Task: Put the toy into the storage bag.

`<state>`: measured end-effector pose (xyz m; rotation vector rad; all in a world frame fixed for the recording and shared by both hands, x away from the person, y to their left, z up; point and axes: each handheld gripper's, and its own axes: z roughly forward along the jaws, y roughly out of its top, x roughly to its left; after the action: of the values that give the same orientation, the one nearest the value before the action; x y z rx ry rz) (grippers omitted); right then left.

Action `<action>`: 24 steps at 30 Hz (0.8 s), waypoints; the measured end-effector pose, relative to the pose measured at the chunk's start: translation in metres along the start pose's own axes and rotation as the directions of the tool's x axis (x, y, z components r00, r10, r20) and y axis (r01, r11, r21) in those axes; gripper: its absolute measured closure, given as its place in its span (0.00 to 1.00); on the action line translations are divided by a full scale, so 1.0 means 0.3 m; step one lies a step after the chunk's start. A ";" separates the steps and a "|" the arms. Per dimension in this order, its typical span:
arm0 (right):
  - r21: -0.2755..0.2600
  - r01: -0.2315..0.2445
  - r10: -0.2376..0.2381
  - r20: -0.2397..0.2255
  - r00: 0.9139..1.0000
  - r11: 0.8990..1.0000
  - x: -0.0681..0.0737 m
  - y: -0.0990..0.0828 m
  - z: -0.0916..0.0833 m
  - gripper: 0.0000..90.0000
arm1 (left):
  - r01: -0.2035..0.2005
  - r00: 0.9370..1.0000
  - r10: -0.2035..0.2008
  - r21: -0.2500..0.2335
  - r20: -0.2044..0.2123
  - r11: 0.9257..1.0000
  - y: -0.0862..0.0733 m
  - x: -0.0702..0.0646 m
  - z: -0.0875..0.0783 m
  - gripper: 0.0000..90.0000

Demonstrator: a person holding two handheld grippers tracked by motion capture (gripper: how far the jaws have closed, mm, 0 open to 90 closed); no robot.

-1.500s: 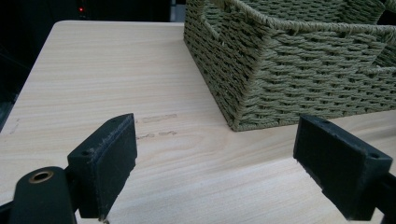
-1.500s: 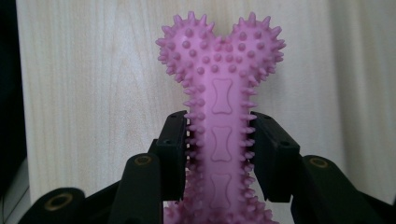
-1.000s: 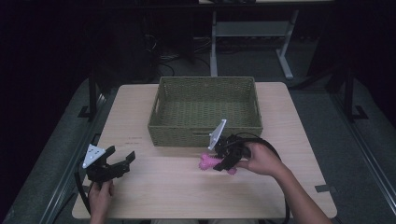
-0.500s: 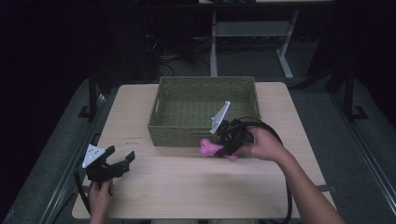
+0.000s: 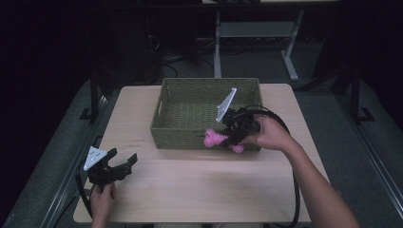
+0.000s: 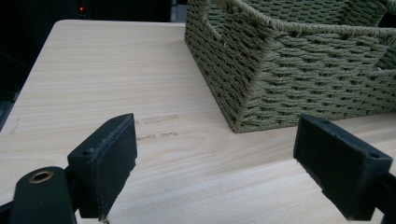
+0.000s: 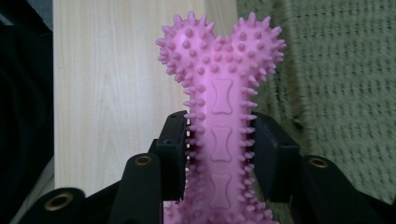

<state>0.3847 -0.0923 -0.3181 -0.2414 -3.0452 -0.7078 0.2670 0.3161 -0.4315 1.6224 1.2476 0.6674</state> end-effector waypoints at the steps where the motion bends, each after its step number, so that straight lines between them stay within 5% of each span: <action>1: -0.002 0.003 -0.003 0.004 1.000 1.000 -0.009 0.001 -0.005 0.65 | 0.000 1.000 0.000 0.000 0.000 1.000 0.000 -0.001 0.001 0.14; 24: -0.016 -0.052 0.052 0.012 0.999 0.998 -0.167 0.018 -0.071 0.65 | 0.002 1.000 -0.002 0.002 0.003 1.000 -0.001 -0.002 0.003 0.14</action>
<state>0.4345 -0.1042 -0.2986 -0.3255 -3.0332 -0.7306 0.2677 0.3153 -0.4320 1.6233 1.2481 0.6622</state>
